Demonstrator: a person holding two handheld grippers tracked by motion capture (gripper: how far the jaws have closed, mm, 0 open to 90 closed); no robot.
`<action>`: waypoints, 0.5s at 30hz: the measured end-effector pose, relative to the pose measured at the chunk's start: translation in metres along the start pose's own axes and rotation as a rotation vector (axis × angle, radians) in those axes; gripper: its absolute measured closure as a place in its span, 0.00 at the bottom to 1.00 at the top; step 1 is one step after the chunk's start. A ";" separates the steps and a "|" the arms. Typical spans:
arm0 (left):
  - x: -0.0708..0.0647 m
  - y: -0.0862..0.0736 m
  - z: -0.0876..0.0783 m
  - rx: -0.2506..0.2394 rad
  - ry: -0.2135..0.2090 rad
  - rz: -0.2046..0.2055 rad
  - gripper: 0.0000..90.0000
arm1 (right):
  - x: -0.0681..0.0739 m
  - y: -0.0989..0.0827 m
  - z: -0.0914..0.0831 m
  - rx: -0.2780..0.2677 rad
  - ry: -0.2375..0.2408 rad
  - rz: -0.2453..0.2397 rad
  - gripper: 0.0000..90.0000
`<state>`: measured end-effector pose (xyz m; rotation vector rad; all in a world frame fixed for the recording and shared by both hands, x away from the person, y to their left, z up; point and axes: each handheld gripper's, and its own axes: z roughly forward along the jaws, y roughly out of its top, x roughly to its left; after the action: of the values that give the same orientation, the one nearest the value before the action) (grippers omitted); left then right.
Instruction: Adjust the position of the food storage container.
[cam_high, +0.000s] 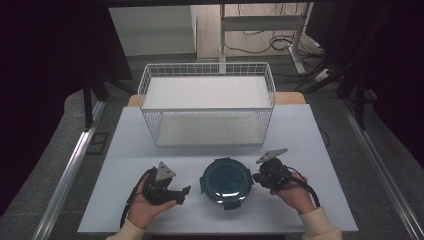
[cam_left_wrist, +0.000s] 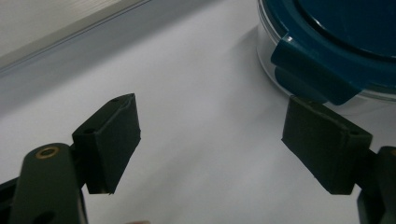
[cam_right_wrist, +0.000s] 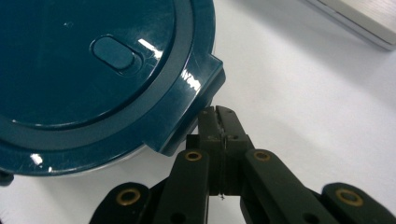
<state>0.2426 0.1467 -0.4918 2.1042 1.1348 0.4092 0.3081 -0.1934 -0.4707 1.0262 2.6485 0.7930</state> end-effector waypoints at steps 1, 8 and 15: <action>0.000 0.000 0.000 0.000 0.001 0.000 0.21 | 0.002 0.000 0.001 0.001 0.010 -0.009 1.00; 0.001 0.000 -0.002 -0.002 0.001 -0.001 0.21 | 0.014 0.003 0.003 0.006 0.043 -0.040 1.00; 0.003 0.000 -0.003 -0.003 0.005 -0.003 0.21 | 0.026 0.007 0.008 -0.005 0.046 -0.061 1.00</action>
<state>0.2428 0.1508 -0.4903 2.0992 1.1394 0.4148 0.2952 -0.1685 -0.4730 0.9317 2.7011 0.8193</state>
